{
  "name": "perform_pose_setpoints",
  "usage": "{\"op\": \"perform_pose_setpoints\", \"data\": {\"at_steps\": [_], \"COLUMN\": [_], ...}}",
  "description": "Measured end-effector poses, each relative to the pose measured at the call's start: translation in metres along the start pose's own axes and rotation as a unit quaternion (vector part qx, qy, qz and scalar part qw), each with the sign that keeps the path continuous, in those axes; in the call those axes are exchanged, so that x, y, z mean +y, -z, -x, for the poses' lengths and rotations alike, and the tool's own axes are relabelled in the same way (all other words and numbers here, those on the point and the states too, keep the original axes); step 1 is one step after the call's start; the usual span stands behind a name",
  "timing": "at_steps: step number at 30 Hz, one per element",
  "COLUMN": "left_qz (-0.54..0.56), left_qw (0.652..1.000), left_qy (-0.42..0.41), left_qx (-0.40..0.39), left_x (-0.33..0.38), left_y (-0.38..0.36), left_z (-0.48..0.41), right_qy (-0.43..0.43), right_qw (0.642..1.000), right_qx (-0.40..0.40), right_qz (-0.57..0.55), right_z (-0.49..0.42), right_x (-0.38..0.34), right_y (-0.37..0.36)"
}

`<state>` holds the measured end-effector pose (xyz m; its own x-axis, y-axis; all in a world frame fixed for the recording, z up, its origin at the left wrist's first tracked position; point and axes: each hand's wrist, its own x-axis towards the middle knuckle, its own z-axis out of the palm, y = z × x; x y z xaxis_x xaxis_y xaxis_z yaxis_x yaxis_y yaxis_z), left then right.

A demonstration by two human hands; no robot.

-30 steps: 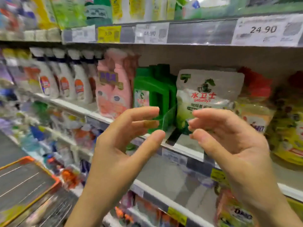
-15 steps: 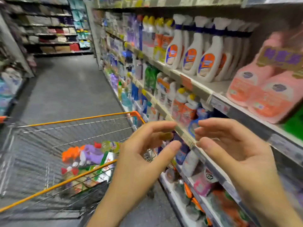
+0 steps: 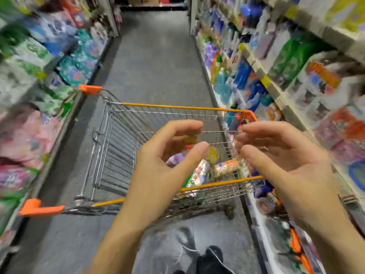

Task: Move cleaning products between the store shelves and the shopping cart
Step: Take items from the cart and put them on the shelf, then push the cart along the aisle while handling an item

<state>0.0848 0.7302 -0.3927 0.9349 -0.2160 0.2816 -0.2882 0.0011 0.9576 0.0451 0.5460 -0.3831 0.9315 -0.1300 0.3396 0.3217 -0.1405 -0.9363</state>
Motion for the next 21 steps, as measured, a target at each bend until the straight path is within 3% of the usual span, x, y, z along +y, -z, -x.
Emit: {"op": "perform_pose_setpoints", "data": {"at_steps": [10, 21], "left_qz": [-0.017, -0.01], "left_qw": [0.994, 0.974], "left_qy": [0.08, 0.19], "left_qx": [0.077, 0.125], "left_x": [-0.101, -0.213], "left_y": [0.008, -0.002], "left_z": [-0.086, -0.137], "right_qy": [-0.093, -0.219], "right_qw": [0.991, 0.955], "right_qx": [-0.088, -0.194], "right_qz": [-0.037, -0.053], "right_z": [-0.107, -0.182], "right_x": [0.104, 0.215], "right_y": [-0.025, -0.05]}}
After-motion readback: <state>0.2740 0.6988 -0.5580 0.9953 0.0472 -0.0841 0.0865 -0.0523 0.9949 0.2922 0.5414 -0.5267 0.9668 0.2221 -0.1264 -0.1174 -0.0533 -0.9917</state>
